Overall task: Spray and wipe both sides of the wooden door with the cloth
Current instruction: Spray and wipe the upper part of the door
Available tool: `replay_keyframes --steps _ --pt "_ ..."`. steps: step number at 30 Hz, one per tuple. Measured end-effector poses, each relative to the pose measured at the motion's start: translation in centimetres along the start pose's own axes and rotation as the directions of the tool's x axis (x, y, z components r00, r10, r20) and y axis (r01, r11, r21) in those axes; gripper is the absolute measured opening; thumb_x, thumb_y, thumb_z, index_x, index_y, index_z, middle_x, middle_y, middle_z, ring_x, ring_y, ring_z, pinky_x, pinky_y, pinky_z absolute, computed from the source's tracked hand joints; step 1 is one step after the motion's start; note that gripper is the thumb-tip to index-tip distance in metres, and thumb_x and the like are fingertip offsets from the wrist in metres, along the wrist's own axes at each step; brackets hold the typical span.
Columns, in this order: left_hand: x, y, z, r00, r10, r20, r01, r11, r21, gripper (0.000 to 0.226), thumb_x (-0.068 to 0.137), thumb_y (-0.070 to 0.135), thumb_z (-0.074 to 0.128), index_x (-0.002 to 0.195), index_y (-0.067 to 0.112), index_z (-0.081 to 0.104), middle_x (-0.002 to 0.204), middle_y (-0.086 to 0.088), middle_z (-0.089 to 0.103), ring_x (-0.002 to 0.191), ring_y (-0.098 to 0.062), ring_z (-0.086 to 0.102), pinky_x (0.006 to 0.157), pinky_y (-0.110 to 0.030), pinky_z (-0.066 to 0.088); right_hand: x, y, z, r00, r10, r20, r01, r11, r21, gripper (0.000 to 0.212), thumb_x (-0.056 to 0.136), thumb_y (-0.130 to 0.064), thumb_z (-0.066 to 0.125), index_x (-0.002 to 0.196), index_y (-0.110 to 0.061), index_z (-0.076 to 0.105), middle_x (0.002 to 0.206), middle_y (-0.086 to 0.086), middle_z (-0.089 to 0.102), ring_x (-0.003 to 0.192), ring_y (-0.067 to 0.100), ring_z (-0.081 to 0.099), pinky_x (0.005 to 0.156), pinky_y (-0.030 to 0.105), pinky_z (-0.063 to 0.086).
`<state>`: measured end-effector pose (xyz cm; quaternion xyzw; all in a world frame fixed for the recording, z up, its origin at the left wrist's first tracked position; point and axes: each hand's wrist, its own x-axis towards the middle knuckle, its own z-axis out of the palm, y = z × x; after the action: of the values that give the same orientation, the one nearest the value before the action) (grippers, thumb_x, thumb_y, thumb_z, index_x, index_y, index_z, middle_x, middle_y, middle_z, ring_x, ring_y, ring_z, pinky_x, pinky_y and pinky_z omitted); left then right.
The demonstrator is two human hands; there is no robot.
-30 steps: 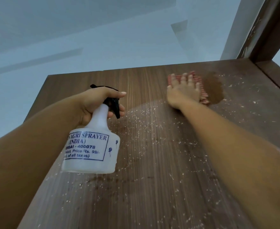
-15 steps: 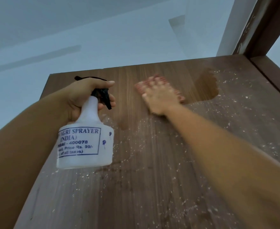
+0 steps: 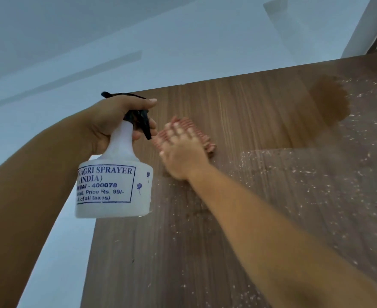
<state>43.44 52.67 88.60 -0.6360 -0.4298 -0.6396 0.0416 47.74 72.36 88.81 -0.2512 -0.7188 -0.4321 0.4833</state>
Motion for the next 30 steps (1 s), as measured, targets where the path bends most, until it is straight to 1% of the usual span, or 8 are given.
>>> replay_keyframes --steps 4,7,12,16,19,24,27,30 --pt "-0.5 -0.4 -1.3 0.999 -0.039 0.009 0.038 0.997 0.063 0.025 0.098 0.029 0.059 0.092 0.005 0.057 0.082 -0.013 0.064 0.037 -0.008 0.058 0.032 -0.016 0.040 -3.7 -5.8 1.6 0.926 -0.356 0.125 0.357 0.934 0.016 0.055 0.104 -0.041 0.021 0.157 -0.029 0.013 0.165 0.003 0.000 0.152 0.023 -0.004 0.123 0.050 0.003" --pt "-0.6 -0.7 -1.7 0.998 -0.065 0.024 0.063 0.996 0.064 0.025 0.098 0.029 0.059 0.093 0.005 0.056 0.084 -0.012 0.063 0.036 -0.007 0.058 0.033 -0.016 0.041 -4.3 -3.0 1.6 0.930 -0.342 0.133 0.348 0.937 -0.020 0.051 0.104 -0.045 0.012 0.150 -0.035 -0.008 0.162 0.001 -0.012 0.151 0.023 -0.009 0.122 0.048 -0.004" --pt "-1.2 -1.5 -1.4 0.993 -0.091 0.079 0.088 0.995 0.048 0.025 0.096 0.031 0.063 0.095 0.007 0.060 0.083 -0.010 0.065 0.042 -0.007 0.061 0.037 -0.016 0.044 -4.6 8.9 -0.7 0.975 0.220 -0.013 -0.220 0.975 -0.011 0.057 0.103 -0.044 0.004 0.157 -0.029 -0.006 0.163 0.006 -0.009 0.152 0.026 -0.005 0.122 0.048 0.002" --pt "-1.8 -2.2 -1.7 0.983 -0.118 0.144 0.116 0.993 0.023 0.024 0.093 0.032 0.067 0.096 0.009 0.062 0.080 -0.008 0.068 0.058 -0.012 0.068 0.041 -0.017 0.047 -8.1 16.7 -1.7 0.739 0.673 -0.015 -0.670 0.738 0.081 0.057 0.105 -0.044 0.016 0.158 -0.029 0.003 0.166 0.008 -0.002 0.152 0.028 -0.002 0.122 0.050 0.003" --pt "-1.8 -2.4 -1.9 0.981 -0.114 0.154 0.114 0.993 0.006 0.023 0.092 0.032 0.068 0.092 0.010 0.063 0.079 -0.007 0.069 0.066 -0.014 0.070 0.042 -0.018 0.048 -8.3 14.9 -1.5 0.604 0.796 0.052 -0.795 0.596 0.116 0.060 0.104 -0.042 0.017 0.158 -0.026 0.000 0.165 0.010 -0.006 0.152 0.030 -0.007 0.122 0.051 0.000" --pt "-1.7 -2.6 -0.4 0.974 -0.109 0.201 0.117 0.993 -0.030 0.023 0.094 0.032 0.066 0.093 0.009 0.062 0.084 -0.010 0.067 0.051 -0.010 0.065 0.041 -0.017 0.047 -8.4 3.3 -0.1 0.965 0.260 0.041 -0.261 0.965 0.010 0.057 0.105 -0.042 0.013 0.156 -0.029 -0.007 0.164 0.008 -0.010 0.152 0.028 -0.008 0.122 0.050 0.000" --pt "-1.6 -2.4 1.3 0.961 -0.150 0.230 0.146 0.989 0.038 0.032 0.092 0.040 0.066 0.087 0.008 0.066 0.088 -0.010 0.068 0.044 -0.010 0.053 0.043 -0.019 0.044 -9.2 0.1 -0.2 0.968 -0.154 0.197 0.155 0.988 0.010 0.054 0.105 -0.043 0.019 0.156 -0.036 0.002 0.166 0.000 0.001 0.152 0.022 -0.006 0.122 0.046 -0.002" --pt "-1.5 -1.8 3.2 0.960 -0.148 0.239 0.146 0.989 0.029 0.032 0.091 0.040 0.067 0.089 0.008 0.067 0.091 -0.011 0.067 0.046 -0.011 0.054 0.046 -0.021 0.044 -9.1 3.4 -1.1 0.954 -0.189 0.232 0.192 0.981 0.010 0.053 0.105 -0.046 0.019 0.156 -0.039 0.004 0.166 -0.003 0.002 0.152 0.019 -0.006 0.123 0.045 -0.002"
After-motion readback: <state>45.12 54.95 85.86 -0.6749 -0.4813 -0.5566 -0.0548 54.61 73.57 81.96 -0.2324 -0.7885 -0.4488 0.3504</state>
